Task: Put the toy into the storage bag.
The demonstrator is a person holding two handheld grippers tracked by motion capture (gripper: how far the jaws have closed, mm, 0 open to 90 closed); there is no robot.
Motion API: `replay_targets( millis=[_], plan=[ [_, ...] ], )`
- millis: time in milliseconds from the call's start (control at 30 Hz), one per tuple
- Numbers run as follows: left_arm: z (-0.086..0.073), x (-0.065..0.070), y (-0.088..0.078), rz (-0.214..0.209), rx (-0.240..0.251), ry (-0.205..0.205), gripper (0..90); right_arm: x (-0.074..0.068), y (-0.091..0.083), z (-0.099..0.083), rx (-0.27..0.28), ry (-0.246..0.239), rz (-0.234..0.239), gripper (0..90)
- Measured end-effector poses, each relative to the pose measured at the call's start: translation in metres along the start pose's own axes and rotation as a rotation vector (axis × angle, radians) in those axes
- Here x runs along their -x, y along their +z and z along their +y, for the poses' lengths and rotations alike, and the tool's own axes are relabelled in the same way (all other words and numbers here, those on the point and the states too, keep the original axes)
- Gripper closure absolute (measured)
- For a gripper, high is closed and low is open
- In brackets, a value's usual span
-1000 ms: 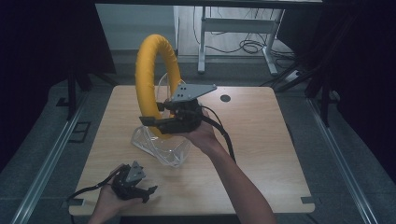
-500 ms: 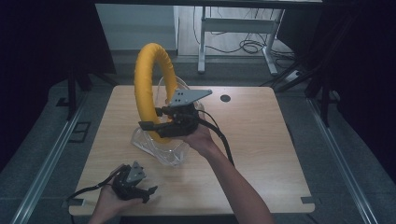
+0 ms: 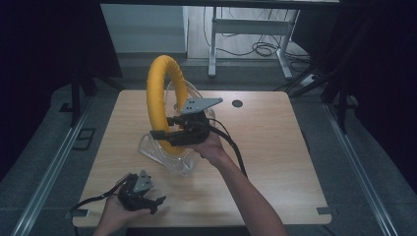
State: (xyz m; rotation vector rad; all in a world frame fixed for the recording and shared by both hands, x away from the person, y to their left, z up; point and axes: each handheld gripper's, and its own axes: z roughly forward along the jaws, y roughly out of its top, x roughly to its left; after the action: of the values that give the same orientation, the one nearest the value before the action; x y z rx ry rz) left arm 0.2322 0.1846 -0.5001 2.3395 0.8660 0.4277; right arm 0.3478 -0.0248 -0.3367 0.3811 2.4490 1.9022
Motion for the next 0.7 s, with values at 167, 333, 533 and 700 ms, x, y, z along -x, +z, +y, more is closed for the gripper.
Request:
replay_targets(
  millis=[167,333,533,700],
  plan=[
    [0.000,0.000,0.000,0.000,0.000,0.001,14.5,0.004,0.003,-0.008,-0.006,0.013,0.006,49.5],
    [0.000,0.000,0.000,0.001,0.001,0.001,14.6,0.008,0.005,-0.017,-0.015,0.028,0.015,49.4],
    [0.000,0.000,0.000,0.001,0.003,0.000,14.6,0.013,0.005,-0.028,-0.017,0.045,0.015,49.4],
    [0.000,0.000,0.001,-0.001,0.002,0.002,14.6,0.017,0.005,-0.036,-0.017,0.055,0.018,49.4]
  ],
)
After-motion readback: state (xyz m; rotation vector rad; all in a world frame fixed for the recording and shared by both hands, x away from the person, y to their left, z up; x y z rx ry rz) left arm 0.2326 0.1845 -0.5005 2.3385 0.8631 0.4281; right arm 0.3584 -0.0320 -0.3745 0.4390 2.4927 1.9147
